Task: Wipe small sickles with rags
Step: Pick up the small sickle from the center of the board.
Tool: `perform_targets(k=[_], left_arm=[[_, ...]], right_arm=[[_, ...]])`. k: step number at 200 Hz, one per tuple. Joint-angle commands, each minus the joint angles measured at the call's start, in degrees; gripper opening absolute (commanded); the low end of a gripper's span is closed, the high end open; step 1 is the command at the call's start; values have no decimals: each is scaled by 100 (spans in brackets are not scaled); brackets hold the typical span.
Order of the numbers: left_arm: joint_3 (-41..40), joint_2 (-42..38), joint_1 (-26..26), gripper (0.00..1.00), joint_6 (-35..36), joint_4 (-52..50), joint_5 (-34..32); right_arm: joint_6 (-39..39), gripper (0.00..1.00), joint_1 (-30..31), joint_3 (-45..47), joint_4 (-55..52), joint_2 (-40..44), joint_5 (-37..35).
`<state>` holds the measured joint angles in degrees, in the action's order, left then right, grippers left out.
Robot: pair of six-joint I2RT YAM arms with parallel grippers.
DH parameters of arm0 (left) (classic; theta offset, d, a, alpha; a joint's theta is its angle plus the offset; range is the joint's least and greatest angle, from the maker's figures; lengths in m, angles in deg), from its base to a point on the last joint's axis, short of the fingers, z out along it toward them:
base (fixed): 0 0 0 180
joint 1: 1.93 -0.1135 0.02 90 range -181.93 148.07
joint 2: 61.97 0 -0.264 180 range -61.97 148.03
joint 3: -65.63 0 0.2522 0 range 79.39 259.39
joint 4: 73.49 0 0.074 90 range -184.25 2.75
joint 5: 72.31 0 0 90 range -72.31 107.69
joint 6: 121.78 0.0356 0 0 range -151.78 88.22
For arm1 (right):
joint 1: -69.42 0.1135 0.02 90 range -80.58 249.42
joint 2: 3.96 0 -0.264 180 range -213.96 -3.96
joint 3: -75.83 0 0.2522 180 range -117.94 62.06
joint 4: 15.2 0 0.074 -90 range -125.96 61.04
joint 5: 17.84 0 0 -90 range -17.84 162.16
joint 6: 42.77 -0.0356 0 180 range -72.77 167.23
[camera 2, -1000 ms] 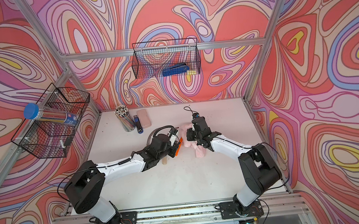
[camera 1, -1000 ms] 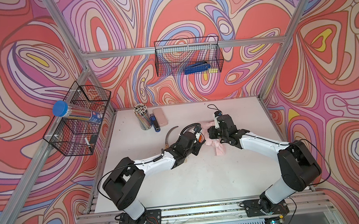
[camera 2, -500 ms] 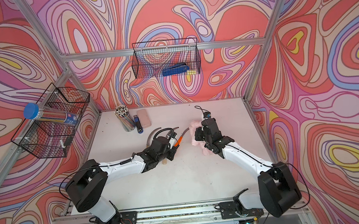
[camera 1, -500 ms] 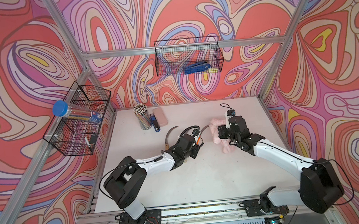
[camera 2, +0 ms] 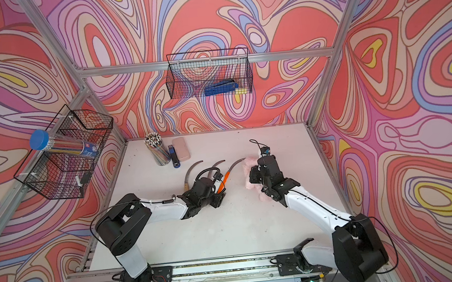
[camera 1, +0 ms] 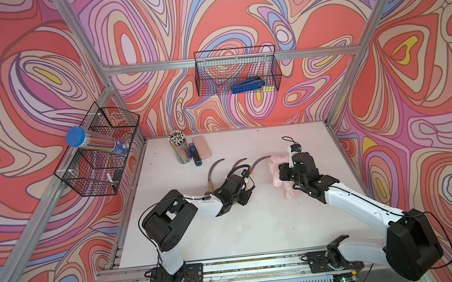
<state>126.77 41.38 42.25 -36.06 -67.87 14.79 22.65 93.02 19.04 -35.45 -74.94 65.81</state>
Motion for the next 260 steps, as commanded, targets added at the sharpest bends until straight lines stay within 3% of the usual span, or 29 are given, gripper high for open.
perform_targets(k=[1,48,106,213,260], left_arm=[[176,238,-41,64,-31,-1,-160],[85,247,-50,72,-48,61,-445],[-48,240,-50,53,-31,220,-339],[-530,-18,-48,54,-47,595,-377],[-354,169,-50,49,-24,609,-361]], right_arm=[[-31,0,0,69,83,189,50],[-21,0,5,90,155,157,150],[-33,0,5,91,257,17,255],[-71,0,0,53,332,-56,400],[-58,0,3,42,273,-22,422]])
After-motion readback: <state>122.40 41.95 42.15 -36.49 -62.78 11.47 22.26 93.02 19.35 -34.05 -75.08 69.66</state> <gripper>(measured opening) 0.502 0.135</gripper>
